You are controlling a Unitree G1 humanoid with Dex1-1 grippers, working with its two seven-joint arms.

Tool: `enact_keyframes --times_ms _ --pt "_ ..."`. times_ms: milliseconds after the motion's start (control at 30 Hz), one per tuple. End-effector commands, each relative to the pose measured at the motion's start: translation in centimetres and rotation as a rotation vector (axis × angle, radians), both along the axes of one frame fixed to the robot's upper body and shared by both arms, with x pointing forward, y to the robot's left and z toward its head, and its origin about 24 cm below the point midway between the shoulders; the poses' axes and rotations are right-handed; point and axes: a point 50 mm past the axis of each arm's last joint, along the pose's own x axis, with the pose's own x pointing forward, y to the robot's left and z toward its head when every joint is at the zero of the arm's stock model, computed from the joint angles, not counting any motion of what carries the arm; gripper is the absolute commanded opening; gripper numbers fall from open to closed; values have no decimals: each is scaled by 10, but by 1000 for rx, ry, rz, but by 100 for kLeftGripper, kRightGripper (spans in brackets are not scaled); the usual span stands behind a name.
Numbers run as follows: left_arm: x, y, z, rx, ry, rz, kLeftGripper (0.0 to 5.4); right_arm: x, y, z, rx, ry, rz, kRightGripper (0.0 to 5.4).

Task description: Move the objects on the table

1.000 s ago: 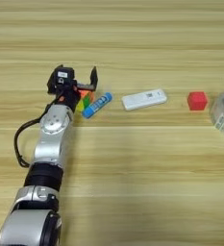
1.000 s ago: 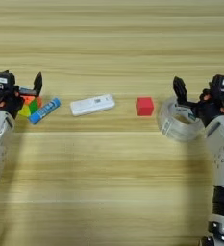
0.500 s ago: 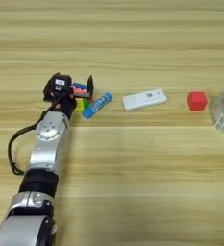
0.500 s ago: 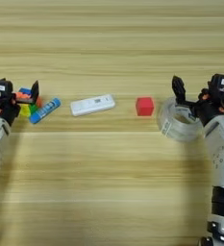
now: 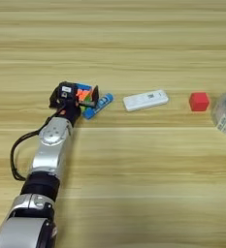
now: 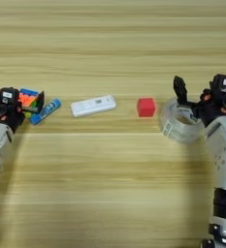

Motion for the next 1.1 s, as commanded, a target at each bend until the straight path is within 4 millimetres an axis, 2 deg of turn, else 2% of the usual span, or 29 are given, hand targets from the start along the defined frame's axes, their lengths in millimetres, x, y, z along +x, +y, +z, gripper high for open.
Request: enact_keyframes --times_ms 33,567,1100 --pt "3 1 0 22 16 -3 540 -1 2 2 4 -10 -2 538" --pt "5 8 0 22 6 31 540 -1 2 2 2 -12 1 538" --pt "6 6 -8 30 42 20 540 -1 2 2 1 -13 0 538"
